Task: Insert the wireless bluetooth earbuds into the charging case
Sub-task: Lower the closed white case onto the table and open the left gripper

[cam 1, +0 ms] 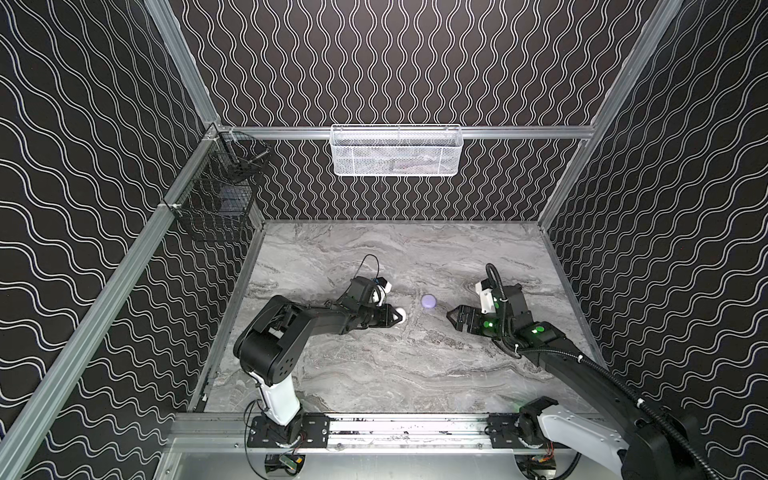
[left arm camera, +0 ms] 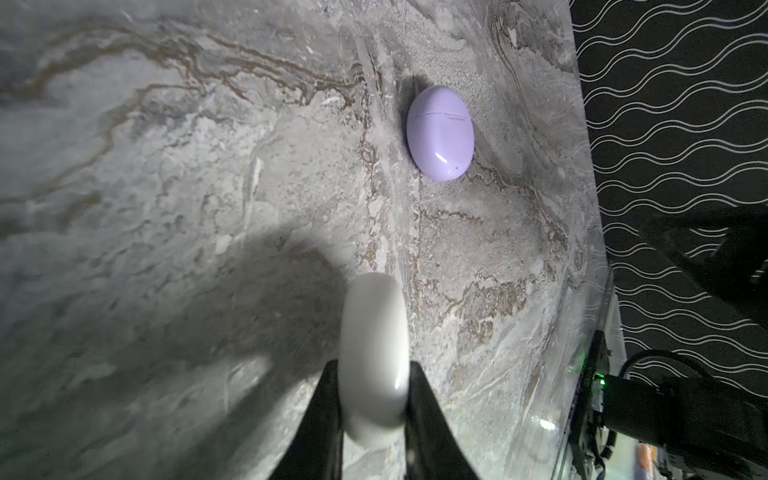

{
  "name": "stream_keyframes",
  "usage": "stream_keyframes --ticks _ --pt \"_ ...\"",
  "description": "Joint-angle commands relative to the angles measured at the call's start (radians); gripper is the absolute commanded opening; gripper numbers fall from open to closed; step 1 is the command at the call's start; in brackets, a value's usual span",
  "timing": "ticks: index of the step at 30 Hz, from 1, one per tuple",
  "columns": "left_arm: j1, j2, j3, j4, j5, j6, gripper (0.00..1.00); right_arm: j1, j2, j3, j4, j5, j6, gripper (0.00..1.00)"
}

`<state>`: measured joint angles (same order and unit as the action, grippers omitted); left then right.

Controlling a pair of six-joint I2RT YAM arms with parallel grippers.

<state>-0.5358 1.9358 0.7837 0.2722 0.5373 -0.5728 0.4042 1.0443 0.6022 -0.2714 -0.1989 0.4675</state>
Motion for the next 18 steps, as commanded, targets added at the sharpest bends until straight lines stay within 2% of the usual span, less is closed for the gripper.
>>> stream_keyframes --ticks 1,4,9,18 --pt "0.011 0.014 0.005 0.072 0.055 -0.026 0.2 -0.002 0.003 -0.007 0.043 -0.019 0.009 1.0" --pt "0.014 0.018 0.005 0.077 0.06 -0.032 0.22 -0.002 0.006 -0.012 0.054 -0.045 0.015 1.0" --pt "0.023 0.026 0.017 0.031 0.044 -0.015 0.33 -0.002 0.006 -0.016 0.058 -0.048 0.023 1.0" --pt "0.029 0.01 -0.001 0.012 0.013 -0.009 0.7 -0.002 -0.014 -0.007 0.03 -0.039 0.017 1.0"
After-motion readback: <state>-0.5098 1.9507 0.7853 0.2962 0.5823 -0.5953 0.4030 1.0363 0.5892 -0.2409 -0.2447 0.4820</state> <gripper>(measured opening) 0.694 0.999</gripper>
